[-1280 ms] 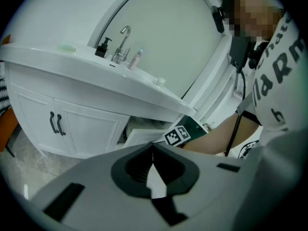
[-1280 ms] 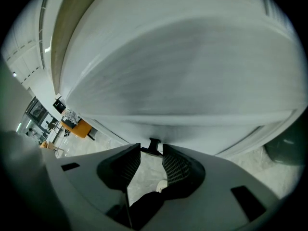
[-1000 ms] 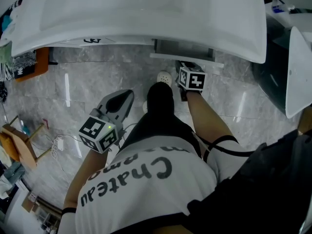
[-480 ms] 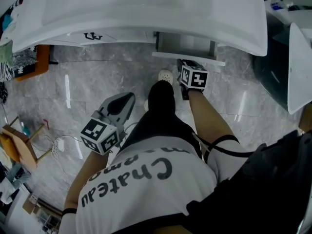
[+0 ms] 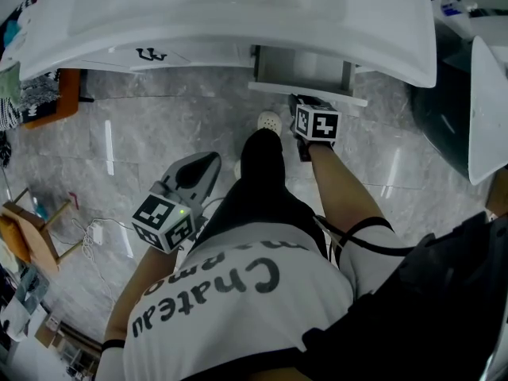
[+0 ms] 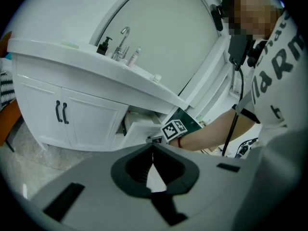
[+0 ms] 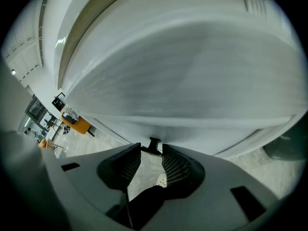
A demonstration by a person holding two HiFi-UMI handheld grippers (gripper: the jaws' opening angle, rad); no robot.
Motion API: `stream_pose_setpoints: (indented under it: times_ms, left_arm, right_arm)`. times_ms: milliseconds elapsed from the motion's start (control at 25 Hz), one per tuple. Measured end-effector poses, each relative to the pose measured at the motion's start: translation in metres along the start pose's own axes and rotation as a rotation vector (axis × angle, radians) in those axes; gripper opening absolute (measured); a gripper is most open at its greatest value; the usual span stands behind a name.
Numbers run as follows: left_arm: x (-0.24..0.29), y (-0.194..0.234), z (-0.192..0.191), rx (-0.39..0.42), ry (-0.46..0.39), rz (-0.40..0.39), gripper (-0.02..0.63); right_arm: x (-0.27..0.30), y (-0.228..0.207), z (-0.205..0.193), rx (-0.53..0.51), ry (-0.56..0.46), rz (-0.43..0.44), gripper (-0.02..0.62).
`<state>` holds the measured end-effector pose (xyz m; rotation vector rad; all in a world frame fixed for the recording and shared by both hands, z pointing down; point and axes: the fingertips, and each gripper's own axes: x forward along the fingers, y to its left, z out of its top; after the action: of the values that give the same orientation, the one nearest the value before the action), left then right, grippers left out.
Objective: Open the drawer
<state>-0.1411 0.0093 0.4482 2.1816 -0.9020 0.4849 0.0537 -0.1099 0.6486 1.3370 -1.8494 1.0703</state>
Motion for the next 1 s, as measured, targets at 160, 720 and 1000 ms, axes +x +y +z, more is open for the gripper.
stream_pose_setpoints:
  times_ms: [160, 720, 1000]
  left_arm:
    - [-0.002, -0.002, -0.008, -0.001, 0.007, 0.003, 0.009]
    - [-0.006, -0.011, -0.012, 0.016, 0.014, 0.005, 0.009]
    - [-0.009, -0.007, -0.013, 0.008, -0.001, 0.006, 0.009]
  right_arm:
    - [-0.001, 0.0, -0.004, -0.002, 0.002, -0.004, 0.144]
    - [-0.009, 0.003, -0.015, 0.0, -0.003, -0.005, 0.144]
    - [-0.011, 0.004, -0.022, -0.001, -0.003, -0.017, 0.144]
